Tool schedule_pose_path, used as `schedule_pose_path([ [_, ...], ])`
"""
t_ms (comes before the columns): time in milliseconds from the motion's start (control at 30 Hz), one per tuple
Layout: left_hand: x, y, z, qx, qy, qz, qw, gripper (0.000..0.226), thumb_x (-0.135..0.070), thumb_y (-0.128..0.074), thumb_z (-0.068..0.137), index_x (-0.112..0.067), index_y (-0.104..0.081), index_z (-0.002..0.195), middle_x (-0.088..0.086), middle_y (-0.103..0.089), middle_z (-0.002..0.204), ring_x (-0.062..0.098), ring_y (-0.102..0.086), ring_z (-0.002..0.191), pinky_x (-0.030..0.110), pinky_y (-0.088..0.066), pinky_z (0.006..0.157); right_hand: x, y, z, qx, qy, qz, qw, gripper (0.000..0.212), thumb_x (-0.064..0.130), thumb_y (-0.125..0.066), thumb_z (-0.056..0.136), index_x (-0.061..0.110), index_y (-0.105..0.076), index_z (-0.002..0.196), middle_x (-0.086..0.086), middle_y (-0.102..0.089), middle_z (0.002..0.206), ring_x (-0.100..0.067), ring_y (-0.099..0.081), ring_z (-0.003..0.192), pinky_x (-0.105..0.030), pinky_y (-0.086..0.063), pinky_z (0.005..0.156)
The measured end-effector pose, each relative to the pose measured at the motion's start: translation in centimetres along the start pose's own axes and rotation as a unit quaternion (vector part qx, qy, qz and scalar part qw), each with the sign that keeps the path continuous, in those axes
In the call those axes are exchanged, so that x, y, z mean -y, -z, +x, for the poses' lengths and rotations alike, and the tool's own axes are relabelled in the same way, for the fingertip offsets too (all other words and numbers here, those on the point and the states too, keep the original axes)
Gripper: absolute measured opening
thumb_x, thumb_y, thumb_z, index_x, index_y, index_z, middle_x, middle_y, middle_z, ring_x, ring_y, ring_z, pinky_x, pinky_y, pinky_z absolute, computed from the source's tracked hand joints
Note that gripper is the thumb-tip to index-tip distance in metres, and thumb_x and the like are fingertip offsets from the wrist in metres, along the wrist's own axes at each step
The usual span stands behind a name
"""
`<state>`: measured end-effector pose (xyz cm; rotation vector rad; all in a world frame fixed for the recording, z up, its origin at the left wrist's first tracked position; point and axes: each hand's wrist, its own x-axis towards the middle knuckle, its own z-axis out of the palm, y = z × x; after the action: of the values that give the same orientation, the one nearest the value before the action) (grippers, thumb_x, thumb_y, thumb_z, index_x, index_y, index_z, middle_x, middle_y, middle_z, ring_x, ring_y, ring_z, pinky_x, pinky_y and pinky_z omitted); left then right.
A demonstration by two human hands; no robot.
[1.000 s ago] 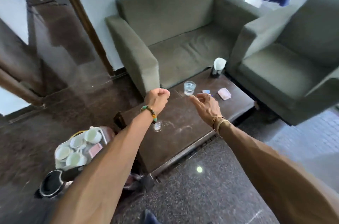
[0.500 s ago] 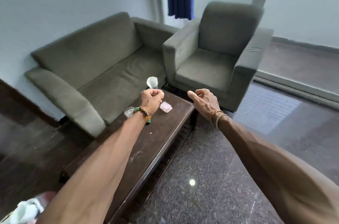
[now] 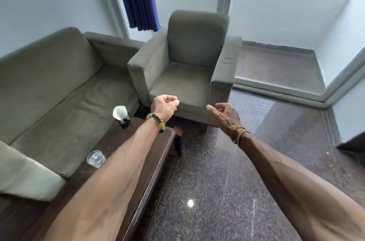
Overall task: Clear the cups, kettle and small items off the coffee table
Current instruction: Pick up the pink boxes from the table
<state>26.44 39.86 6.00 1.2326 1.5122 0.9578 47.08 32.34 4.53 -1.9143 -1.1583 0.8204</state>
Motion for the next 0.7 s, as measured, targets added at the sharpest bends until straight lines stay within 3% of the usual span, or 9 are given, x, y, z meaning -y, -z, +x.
schedule_pose_path([
  [233, -3.3, -3.9, 5.9, 0.016, -0.005, 0.003, 1.000, 0.005, -0.018, -0.071, 0.078, -0.022, -0.069, 0.077, -0.002, -0.071, 0.072, 0.012, -0.066, 0.065, 0.027, -0.055, 0.065, 1.1, 2.7, 6.7, -0.030, -0.010, 0.025, 0.999, 0.056, 0.057, -0.066, 0.087, 0.016, -0.061, 0.125, 0.002, -0.065, 0.101, -0.021, -0.067, 0.098, -0.041, -0.055, 0.094],
  [500, -2.9, -9.1, 11.1, -0.018, 0.021, 0.018, 0.999, 0.005, -0.019, -0.073, 0.075, -0.022, -0.070, 0.078, -0.006, -0.071, 0.069, 0.008, -0.067, 0.063, 0.028, -0.058, 0.069, -1.5, 3.2, 16.2, 0.023, 0.002, -0.022, 1.000, 0.057, 0.059, -0.066, 0.086, 0.015, -0.063, 0.121, -0.003, -0.068, 0.111, -0.021, -0.065, 0.101, -0.042, -0.053, 0.096],
  [600, -3.1, -9.5, 12.9, -0.037, 0.037, 0.016, 0.998, 0.004, -0.019, -0.072, 0.077, -0.022, -0.070, 0.079, -0.003, -0.073, 0.072, 0.012, -0.068, 0.068, 0.031, -0.058, 0.073, -1.2, 2.9, 19.6, 0.043, 0.009, -0.029, 0.999, 0.056, 0.061, -0.066, 0.085, 0.017, -0.063, 0.119, 0.004, -0.065, 0.103, -0.021, -0.065, 0.104, -0.040, -0.051, 0.098],
  [700, -3.8, -8.4, 14.5, -0.070, 0.044, 0.003, 0.997, 0.006, -0.017, -0.072, 0.079, -0.023, -0.069, 0.078, -0.002, -0.071, 0.073, 0.012, -0.066, 0.067, 0.029, -0.055, 0.067, 0.8, 1.9, 22.7, 0.075, 0.029, -0.039, 0.996, 0.056, 0.060, -0.066, 0.085, 0.017, -0.064, 0.121, 0.009, -0.061, 0.096, -0.020, -0.064, 0.107, -0.033, -0.048, 0.097],
])
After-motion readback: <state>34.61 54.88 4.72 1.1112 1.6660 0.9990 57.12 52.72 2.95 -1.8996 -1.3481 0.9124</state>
